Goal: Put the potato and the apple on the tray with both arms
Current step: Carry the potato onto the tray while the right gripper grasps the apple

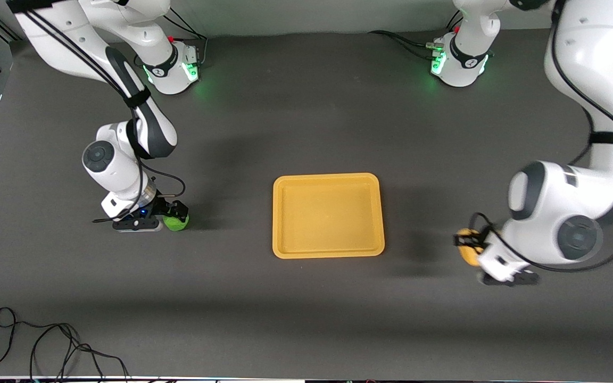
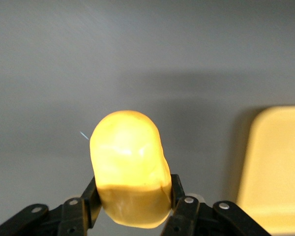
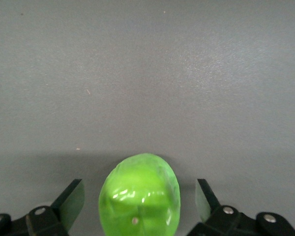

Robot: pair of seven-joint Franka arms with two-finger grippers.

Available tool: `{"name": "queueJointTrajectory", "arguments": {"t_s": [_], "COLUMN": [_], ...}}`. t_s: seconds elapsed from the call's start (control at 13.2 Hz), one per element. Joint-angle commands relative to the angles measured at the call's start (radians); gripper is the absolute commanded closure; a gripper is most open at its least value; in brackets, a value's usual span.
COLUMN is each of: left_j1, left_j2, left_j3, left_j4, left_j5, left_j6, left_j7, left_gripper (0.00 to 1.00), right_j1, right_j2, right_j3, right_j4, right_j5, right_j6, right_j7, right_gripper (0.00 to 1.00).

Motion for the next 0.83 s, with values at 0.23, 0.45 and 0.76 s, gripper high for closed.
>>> {"name": "queueJointTrajectory", "arguments": {"t_s": [0.23, 0.45, 0.76], "left_j1": [-0.174, -0.245, -0.269], "left_j2": [-0.042, -0.028, 0.019], "left_j3": [-0.059, -0.059, -0.059], "left_j4": [-0.201, -0.283, -0.283], "left_j5": [-0.005, -0.005, -0.002], "left_j6": [0.187, 0.374, 0.382], "left_j7": [-0.250, -0.312, -0.309], "left_gripper": [0.89, 0.89, 0.87], "right_j1": [0.007, 0.007, 0.007], "right_j2": [0.037, 0.026, -0.038], "right_j3": [-0.003, -0.003, -0.003], "right_j4": [0.011, 0.014, 0.071], "right_j5": [0.013, 0.013, 0.013], "right_j6": [0.025, -0.046, -0.133], "right_j7": [-0.002, -0.010, -0.012], "right_gripper": [0.01, 0.35, 0.51]}}
